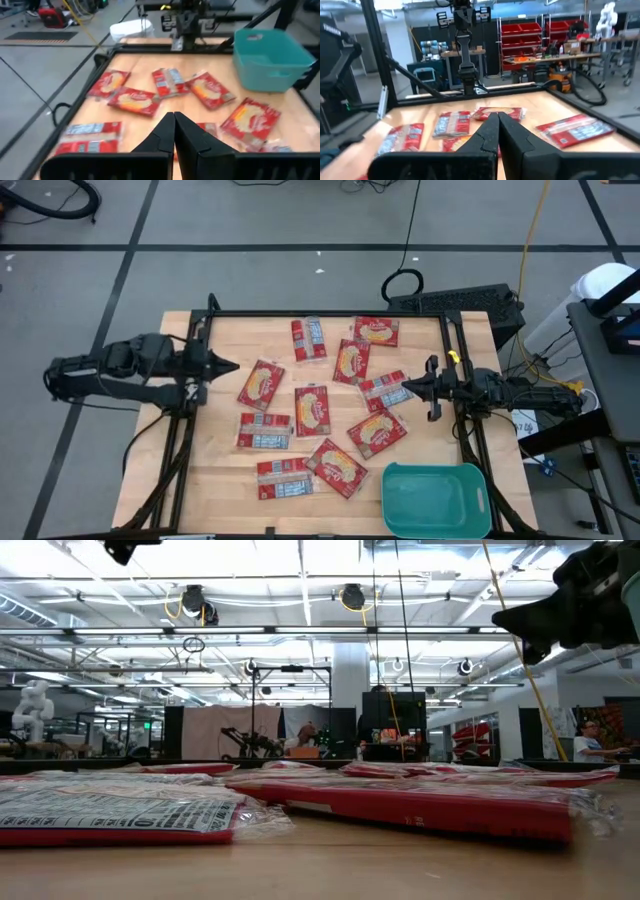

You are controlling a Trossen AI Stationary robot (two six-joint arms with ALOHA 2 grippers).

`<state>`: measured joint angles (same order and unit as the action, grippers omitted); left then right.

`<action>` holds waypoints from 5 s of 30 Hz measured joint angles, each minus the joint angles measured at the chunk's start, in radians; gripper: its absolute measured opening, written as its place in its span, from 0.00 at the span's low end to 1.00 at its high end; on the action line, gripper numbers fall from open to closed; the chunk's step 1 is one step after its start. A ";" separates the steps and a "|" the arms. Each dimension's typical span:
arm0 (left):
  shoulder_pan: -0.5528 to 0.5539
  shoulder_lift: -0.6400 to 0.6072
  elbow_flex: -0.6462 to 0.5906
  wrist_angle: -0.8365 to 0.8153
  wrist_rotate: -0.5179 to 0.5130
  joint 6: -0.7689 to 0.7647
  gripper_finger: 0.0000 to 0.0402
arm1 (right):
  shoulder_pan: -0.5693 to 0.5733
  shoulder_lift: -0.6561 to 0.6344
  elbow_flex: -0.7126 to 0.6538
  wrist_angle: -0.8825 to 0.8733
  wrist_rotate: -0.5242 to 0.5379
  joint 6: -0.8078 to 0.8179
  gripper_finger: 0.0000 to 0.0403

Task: Sort popcorn bags into baskets
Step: Put the popcorn bag into the green bin

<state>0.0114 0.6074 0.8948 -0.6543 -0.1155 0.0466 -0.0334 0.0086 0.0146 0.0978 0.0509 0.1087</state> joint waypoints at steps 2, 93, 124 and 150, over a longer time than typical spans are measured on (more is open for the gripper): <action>0.000 0.035 0.010 0.001 -0.002 0.031 0.02 | 0.000 0.000 0.000 0.000 0.001 0.033 0.00; 0.037 1.001 -0.246 0.964 -0.013 0.520 0.33 | 0.110 1.505 0.829 -0.146 0.182 0.380 0.00; -0.086 1.108 -0.242 0.833 -0.298 0.801 0.55 | -0.013 1.856 0.975 -0.104 -0.088 0.180 0.00; -0.095 1.137 -0.246 1.000 -0.136 1.099 0.07 | -0.028 1.792 0.970 -0.126 -0.049 0.199 0.00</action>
<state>-0.0838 1.7446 0.6485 0.3461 -0.2511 1.1455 -0.0618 1.8011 0.9848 -0.0280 0.0015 0.3079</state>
